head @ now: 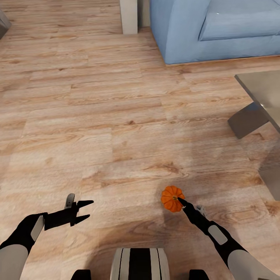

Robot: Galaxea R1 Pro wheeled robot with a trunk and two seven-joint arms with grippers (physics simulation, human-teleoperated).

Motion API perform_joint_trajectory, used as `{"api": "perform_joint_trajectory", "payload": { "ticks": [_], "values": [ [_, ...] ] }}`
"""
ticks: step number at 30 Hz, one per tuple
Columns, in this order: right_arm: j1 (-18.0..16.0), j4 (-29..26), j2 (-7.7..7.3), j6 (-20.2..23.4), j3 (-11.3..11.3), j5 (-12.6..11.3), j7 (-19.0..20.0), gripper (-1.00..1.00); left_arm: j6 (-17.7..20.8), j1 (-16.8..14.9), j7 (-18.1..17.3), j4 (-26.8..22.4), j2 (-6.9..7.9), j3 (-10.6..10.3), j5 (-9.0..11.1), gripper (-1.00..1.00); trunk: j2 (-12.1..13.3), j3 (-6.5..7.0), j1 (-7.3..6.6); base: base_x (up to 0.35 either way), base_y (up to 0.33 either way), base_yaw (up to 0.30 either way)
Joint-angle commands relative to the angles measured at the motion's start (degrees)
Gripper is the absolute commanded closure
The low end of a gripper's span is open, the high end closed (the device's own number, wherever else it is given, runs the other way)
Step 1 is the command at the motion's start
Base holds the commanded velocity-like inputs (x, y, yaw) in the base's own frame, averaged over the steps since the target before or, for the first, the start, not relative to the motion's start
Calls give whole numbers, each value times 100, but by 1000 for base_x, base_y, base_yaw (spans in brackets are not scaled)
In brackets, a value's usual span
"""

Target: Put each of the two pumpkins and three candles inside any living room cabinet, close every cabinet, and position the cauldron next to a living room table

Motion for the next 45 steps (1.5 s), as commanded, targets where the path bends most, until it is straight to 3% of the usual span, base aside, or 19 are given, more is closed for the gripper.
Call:
{"api": "perform_joint_trajectory", "payload": {
  "ticks": [1,33,45],
  "values": [
    [0,14,2,-7,31,69,-34,100,-1,-1,0,1,1,-2,-1,-100,0,0,1,0,4,0],
    [3,14,2,-2,39,78,-36,100,-1,-1,0,1,3,-2,-1,-100,0,0,1,13,8,0],
    [1,11,2,-4,39,80,-36,100,-4,-1,6,1,-5,-5,-8,-100,16,265,-30,0,0,0]
  ]
}}
